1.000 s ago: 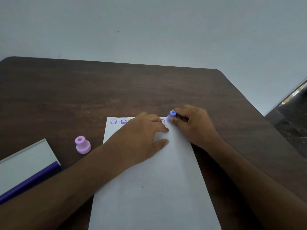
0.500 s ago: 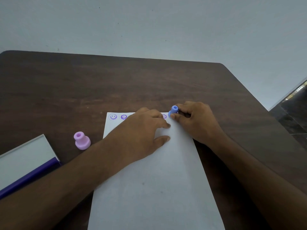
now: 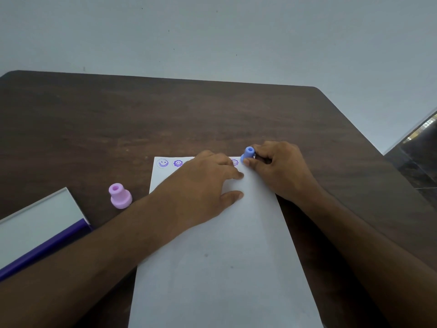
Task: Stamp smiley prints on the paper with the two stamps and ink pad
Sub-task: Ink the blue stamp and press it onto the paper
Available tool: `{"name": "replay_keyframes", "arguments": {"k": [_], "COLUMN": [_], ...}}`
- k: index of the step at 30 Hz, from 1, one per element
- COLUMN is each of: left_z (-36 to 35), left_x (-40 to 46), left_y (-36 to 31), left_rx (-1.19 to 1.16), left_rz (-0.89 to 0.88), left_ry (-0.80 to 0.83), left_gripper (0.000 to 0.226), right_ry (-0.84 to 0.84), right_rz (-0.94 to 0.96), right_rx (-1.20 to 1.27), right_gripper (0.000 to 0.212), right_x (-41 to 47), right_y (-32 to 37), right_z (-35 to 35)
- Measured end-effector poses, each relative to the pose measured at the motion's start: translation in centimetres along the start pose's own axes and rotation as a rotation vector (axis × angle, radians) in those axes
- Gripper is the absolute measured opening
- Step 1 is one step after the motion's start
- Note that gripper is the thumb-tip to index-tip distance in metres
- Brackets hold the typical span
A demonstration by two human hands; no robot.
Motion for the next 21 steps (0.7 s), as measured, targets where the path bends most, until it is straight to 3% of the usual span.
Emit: {"name": "replay_keyframes", "arguments": {"k": [6,9,11,21], "left_z": [0.0,0.0,0.1,0.5], "left_x": [0.0,-0.1,-0.3,-0.3], "left_y": [0.0,-0.1,-0.2,-0.6], "left_rx": [0.001,-0.005,-0.006,0.001], "left_rz": [0.005,0.005,0.006,0.031], "left_ry": [0.002,0.008,0.000,0.030], "left_gripper": [0.043,0.042,0.042,0.042], "right_ry": [0.012,-0.242,-0.327,-0.294], "right_rz": [-0.050,-0.199,-0.220,-0.223], "right_rx": [0.068,0.439,0.519,0.527], "right_gripper": [0.022,0.011,0.016,0.017], "right_x": [-0.2,-0.9,-1.1,-1.1], "right_y": [-0.3,-0.7,-0.9,-1.1], "right_z": [0.1,2.3,3.1,2.3]}}
Point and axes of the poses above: each hand's wrist, its own x-axis towards the middle knuckle, its own z-axis out of the back of the hand, y = z × x, the point moved 7 cm from there along x, towards the middle knuckle, and after that the axes turned 13 degrees about z, right-handed, at the moved point
